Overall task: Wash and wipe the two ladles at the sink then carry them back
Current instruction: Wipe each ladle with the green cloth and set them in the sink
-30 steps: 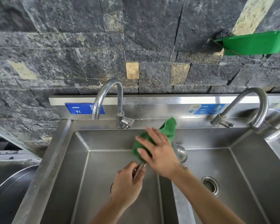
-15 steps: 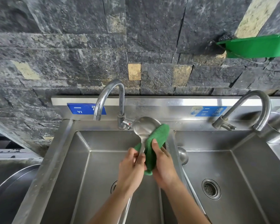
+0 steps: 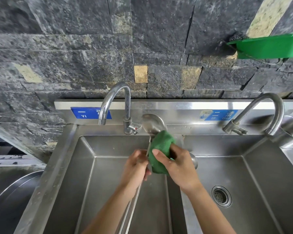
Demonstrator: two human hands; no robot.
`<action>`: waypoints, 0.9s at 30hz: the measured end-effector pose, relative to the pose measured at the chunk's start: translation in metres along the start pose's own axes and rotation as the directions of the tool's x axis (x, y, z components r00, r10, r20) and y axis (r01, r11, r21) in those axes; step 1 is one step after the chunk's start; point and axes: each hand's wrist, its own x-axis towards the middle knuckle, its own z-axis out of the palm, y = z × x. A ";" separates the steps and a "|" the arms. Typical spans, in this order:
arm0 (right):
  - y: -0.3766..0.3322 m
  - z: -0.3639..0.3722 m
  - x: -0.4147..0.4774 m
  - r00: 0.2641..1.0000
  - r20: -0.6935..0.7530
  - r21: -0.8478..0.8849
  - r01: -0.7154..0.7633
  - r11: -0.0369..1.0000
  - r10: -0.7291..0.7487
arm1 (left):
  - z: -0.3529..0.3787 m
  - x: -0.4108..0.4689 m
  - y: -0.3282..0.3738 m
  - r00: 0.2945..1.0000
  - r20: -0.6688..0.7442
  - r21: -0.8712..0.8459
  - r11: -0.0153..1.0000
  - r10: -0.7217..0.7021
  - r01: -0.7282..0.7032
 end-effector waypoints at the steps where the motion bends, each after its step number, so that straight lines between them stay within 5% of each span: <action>1: -0.005 0.001 0.003 0.998 0.030 -0.108 0.062 0.992 -0.059 | 0.002 -0.001 0.002 1.000 0.013 -0.048 0.999 0.002 -0.001; 5: -0.014 0.016 0.021 0.959 0.166 -0.554 0.285 0.783 -0.231 | 0.016 -0.010 0.005 0.996 0.087 -0.189 0.981 -0.035 0.051; 8: -0.004 0.020 0.026 0.950 0.232 -0.558 0.304 0.772 -0.207 | 0.020 -0.016 0.005 0.988 0.144 -0.248 0.965 -0.056 0.091; 12: 0.024 0.022 0.003 0.932 -0.158 -0.546 0.192 0.816 -0.325 | 0.022 -0.016 0.000 0.990 0.103 -0.255 0.959 -0.096 0.120; 13: 0.034 0.025 -0.003 0.922 -0.268 -0.508 0.112 0.854 -0.281 | 0.023 -0.015 -0.001 0.991 0.085 -0.249 0.961 -0.101 0.120; 15: 0.046 0.027 -0.006 0.924 -0.381 -0.239 -0.133 0.962 0.034 | 0.026 -0.016 -0.001 0.994 0.056 -0.240 0.965 -0.094 0.104; 16: 0.048 0.026 -0.004 0.917 -0.322 -0.003 -0.248 0.969 0.234 | 0.027 -0.017 0.000 0.995 0.041 -0.249 0.964 -0.087 0.094; 18: 0.044 0.024 -0.001 0.866 -0.021 0.414 -0.448 0.792 0.500 | 0.029 -0.019 0.001 0.996 0.024 -0.291 0.953 -0.081 0.085; 21: 0.035 0.018 0.001 0.833 0.196 0.524 -0.535 0.662 0.518 | 0.030 -0.022 0.002 0.994 0.063 -0.328 0.939 -0.090 0.105; 27: 0.033 0.006 0.022 0.881 0.096 0.675 -0.400 0.620 0.463 | 0.018 -0.024 -0.005 0.966 0.253 -0.279 0.951 -0.057 0.130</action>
